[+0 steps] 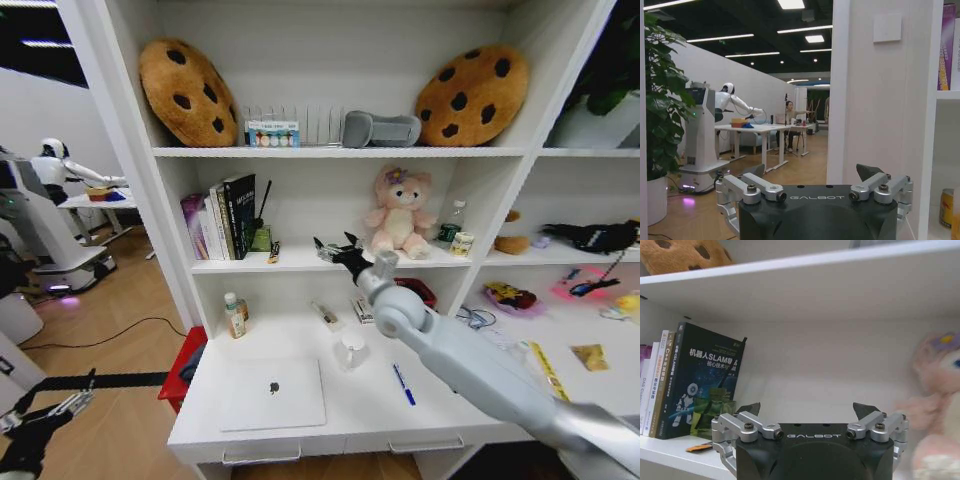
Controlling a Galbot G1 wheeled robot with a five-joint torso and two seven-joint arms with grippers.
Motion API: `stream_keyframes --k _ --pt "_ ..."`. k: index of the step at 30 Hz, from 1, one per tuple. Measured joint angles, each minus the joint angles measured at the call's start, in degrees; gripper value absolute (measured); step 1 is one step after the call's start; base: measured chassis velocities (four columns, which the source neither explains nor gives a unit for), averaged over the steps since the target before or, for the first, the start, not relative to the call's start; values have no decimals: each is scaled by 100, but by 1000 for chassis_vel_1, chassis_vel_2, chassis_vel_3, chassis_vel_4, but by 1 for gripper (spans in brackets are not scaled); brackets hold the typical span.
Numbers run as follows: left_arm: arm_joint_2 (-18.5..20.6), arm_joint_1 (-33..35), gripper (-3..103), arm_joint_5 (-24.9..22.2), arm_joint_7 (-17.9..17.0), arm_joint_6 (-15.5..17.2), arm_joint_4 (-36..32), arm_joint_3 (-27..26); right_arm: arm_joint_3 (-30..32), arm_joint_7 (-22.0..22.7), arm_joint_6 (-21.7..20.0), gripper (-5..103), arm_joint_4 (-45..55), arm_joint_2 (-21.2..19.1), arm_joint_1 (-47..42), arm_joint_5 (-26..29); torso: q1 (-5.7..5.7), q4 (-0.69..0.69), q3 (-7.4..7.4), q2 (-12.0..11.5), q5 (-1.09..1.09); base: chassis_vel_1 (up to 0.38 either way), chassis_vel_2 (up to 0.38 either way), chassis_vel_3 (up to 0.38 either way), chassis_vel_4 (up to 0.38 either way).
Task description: Organize the objects on the table.
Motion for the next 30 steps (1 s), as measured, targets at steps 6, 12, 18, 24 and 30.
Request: stream_keyframes --k 6,12,18,24,30 --pt "0 0 100 0 -1 0 0 0 1074 -206 364 100 711 -395 -1706 -839 0 4 0 0 0 0 0 0 0" --pt "0 0 100 0 -1 0 0 1 2489 -170 815 100 666 77 -3632 -1643 0 6 0 0 -1 0 0 0 0" --pt "0 0 100 0 -2 0 0 0 3370 -197 1024 100 373 625 -5198 -1804 -1 3 0 1 -3 0 0 0 0" --pt "0 0 100 0 -2 0 0 0 3134 5 371 100 167 870 -5402 -1614 0 5 0 0 -2 0 0 0 0" --pt "0 0 100 0 -2 0 0 0 2961 438 -839 100 45 788 -5195 -675 0 4 0 -1 -3 0 0 0 0"
